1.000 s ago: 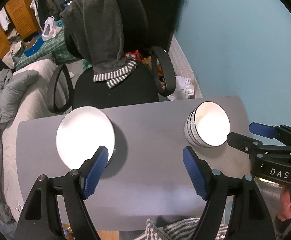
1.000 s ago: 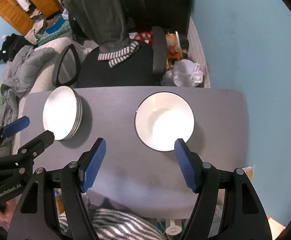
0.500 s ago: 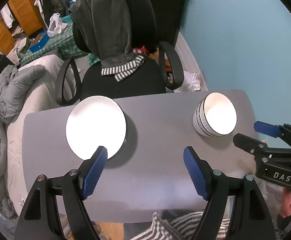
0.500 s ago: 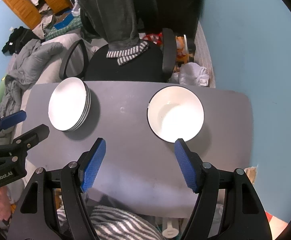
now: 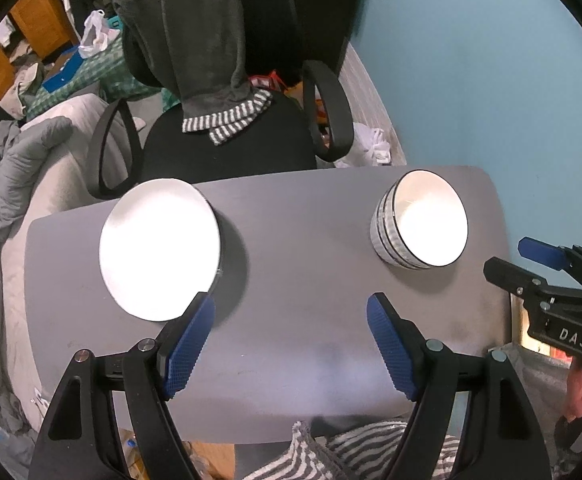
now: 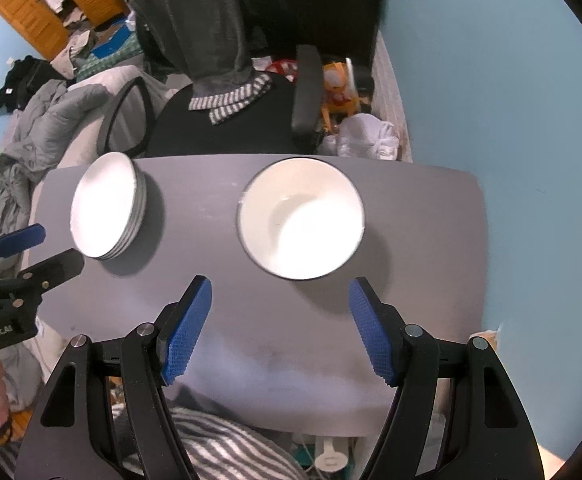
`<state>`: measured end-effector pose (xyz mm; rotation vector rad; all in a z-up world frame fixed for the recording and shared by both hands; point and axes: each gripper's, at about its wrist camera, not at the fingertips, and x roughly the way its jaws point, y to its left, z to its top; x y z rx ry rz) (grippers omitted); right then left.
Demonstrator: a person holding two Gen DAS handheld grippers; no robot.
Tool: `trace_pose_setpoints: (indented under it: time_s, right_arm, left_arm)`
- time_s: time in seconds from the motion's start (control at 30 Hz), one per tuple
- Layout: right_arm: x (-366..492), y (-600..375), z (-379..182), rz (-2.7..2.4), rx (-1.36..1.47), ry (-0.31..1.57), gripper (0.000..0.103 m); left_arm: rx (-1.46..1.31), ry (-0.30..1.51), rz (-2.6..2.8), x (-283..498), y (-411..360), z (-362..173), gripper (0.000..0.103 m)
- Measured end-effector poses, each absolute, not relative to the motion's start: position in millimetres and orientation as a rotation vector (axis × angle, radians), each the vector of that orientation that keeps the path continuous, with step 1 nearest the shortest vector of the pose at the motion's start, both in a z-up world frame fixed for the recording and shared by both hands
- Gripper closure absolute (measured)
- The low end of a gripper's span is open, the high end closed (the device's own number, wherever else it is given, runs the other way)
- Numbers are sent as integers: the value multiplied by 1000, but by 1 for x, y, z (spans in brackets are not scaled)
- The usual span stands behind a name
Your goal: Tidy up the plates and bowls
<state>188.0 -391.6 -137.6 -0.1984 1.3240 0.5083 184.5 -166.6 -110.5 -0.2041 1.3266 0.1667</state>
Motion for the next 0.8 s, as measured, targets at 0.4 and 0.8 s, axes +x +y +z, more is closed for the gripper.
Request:
trace_pose_setpoints:
  time_s: [0.4,0.8]
  right_arm:
    - [228,-428,-164,449,-169,1374,32]
    - [259,-430,-203,467,-182,1417,32]
  left_arm:
    - [-217,1401,118,227,-190,-136,23]
    - [-248,1462,73,270,-212,-169,23]
